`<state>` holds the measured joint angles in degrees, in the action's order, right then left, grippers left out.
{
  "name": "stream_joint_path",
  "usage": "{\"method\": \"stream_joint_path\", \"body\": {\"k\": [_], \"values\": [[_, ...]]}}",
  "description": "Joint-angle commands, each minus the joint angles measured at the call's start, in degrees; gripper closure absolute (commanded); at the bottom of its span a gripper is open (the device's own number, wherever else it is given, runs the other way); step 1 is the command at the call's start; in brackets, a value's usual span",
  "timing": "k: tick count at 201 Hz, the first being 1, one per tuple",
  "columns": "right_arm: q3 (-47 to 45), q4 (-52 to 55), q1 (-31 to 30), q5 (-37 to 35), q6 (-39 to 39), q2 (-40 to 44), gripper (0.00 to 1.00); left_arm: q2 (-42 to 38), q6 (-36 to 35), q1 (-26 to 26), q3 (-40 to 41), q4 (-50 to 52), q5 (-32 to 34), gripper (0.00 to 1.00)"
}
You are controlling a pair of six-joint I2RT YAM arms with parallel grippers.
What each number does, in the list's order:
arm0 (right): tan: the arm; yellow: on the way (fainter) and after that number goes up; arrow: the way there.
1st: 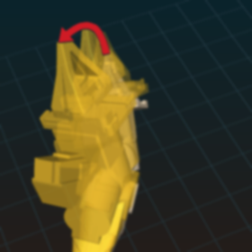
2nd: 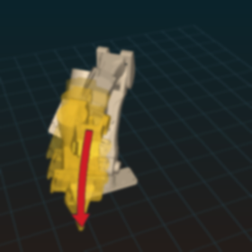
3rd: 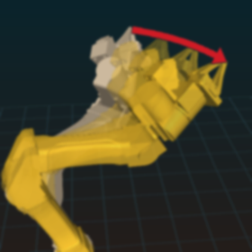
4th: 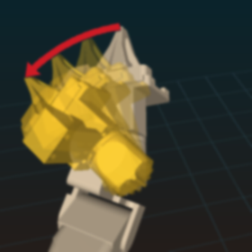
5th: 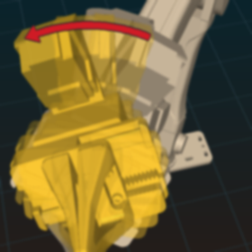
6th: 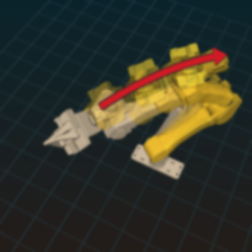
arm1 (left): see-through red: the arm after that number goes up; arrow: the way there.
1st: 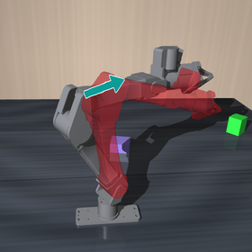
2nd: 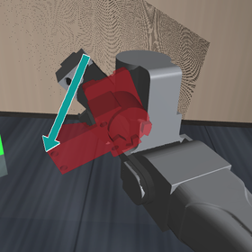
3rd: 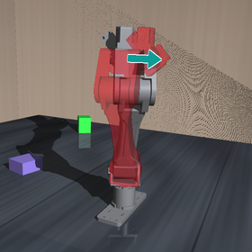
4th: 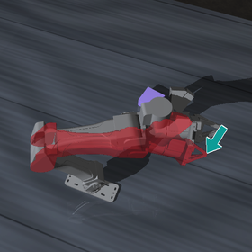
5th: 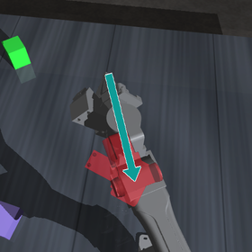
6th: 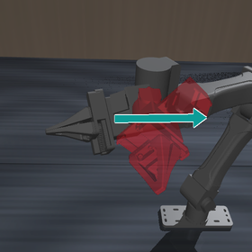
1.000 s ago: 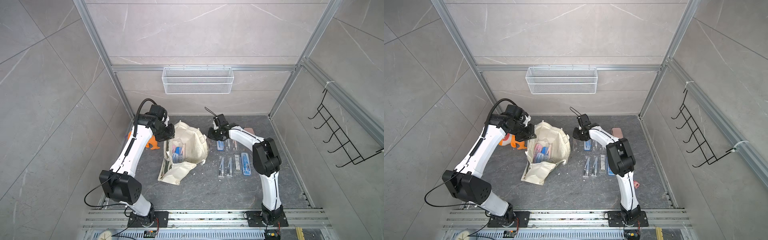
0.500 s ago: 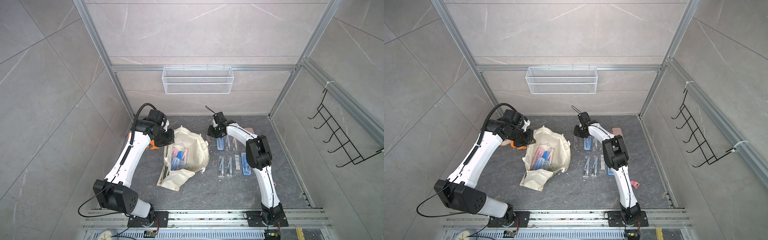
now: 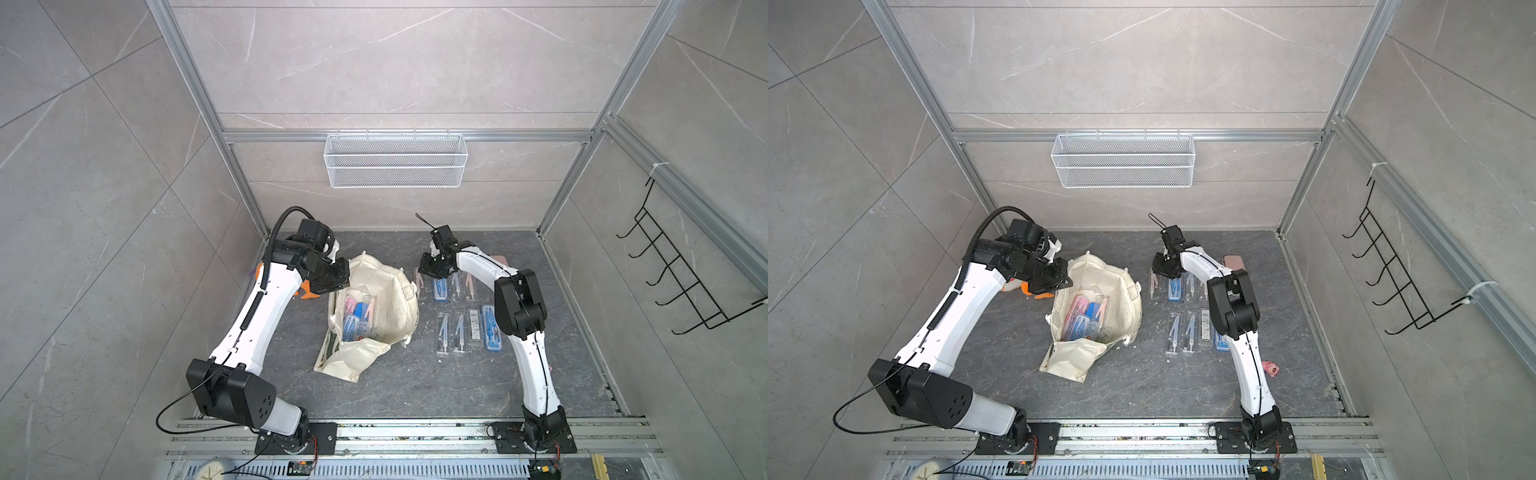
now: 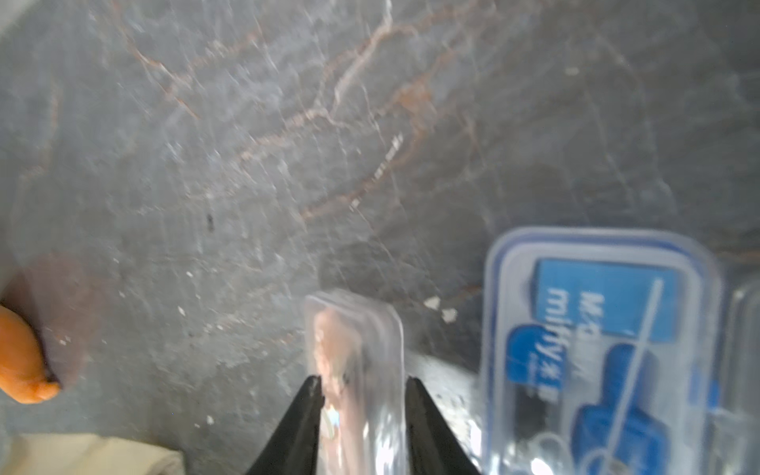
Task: Take out the compass set from the canvas bag
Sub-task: Place the compass set at the center of the board, then adjust the canvas bag at the center of the board.
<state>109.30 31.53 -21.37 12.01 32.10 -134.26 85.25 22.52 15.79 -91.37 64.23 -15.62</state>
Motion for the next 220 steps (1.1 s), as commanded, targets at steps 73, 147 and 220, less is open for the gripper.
{"method": "stream_joint_path", "body": {"k": [73, 147, 220], "values": [[-14.75, -3.09, -0.48, 3.39, 3.11, 26.63, 0.55, -2.72, 0.84, 0.24, -0.67, -2.0, -1.26, 1.0], [-24.97, -0.15, -17.59, -1.08, 0.43, 47.01, 0.56, -2.69, 0.95, 0.72, -1.62, -2.88, 1.11, 1.0], [-29.78, 1.24, -36.38, -3.52, 0.14, 46.14, 0.6, -1.43, 2.01, 1.05, -3.38, -4.24, 2.43, 1.0]]}}
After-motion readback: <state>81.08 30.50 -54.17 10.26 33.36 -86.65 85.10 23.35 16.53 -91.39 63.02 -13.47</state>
